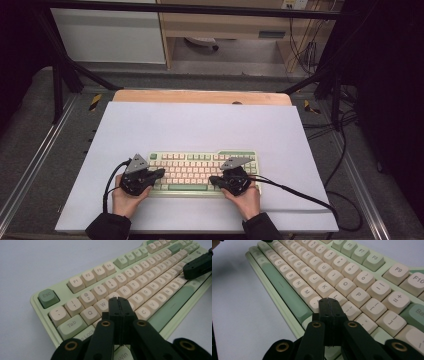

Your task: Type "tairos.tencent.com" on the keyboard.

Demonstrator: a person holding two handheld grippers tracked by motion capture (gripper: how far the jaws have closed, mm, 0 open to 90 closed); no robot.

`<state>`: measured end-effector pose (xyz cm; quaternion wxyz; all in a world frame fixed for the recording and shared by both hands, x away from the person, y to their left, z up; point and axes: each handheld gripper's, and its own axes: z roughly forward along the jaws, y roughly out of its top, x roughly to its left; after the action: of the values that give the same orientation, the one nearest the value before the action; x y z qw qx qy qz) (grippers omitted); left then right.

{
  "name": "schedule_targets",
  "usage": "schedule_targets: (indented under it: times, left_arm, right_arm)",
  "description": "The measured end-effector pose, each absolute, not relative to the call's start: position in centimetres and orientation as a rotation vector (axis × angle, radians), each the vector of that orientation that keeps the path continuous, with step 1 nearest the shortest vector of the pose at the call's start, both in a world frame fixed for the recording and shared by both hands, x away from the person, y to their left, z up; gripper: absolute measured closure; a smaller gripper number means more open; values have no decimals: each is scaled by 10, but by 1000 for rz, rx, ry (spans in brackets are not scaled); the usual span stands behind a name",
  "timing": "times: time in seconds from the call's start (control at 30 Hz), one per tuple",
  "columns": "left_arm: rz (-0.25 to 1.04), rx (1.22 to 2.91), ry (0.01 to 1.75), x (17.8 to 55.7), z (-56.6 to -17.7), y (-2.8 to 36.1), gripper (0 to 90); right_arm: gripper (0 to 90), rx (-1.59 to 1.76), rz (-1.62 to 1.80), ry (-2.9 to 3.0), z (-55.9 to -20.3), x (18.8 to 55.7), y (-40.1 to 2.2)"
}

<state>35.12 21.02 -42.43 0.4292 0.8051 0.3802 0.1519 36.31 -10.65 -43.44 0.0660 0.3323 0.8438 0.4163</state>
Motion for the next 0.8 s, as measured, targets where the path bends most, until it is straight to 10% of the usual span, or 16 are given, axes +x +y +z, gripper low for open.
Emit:
schedule_targets:
  times: [0.8]
  left_arm:
    - [381,2026,938,350,-424,203,900]
  right_arm:
    - [900,1061,1293,2453,-417,363,-140]
